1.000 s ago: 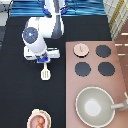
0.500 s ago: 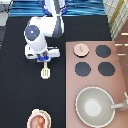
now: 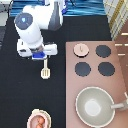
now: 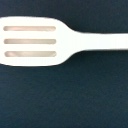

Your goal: Take the lid off the pot, put the pot on the plate, and use the tool to push the pot to the front of the table.

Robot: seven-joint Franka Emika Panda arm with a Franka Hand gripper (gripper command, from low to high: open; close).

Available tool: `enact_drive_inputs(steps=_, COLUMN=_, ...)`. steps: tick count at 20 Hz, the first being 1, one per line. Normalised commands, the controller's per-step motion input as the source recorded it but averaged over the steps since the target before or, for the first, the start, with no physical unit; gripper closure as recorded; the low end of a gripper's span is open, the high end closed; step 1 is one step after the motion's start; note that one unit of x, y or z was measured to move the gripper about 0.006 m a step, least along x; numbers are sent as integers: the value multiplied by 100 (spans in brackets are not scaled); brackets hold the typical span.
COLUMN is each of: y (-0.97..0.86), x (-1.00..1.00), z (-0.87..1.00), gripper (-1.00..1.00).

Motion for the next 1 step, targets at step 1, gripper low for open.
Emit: enact_drive_inputs(steps=1, y=5, x=0, z=100, gripper=-100)
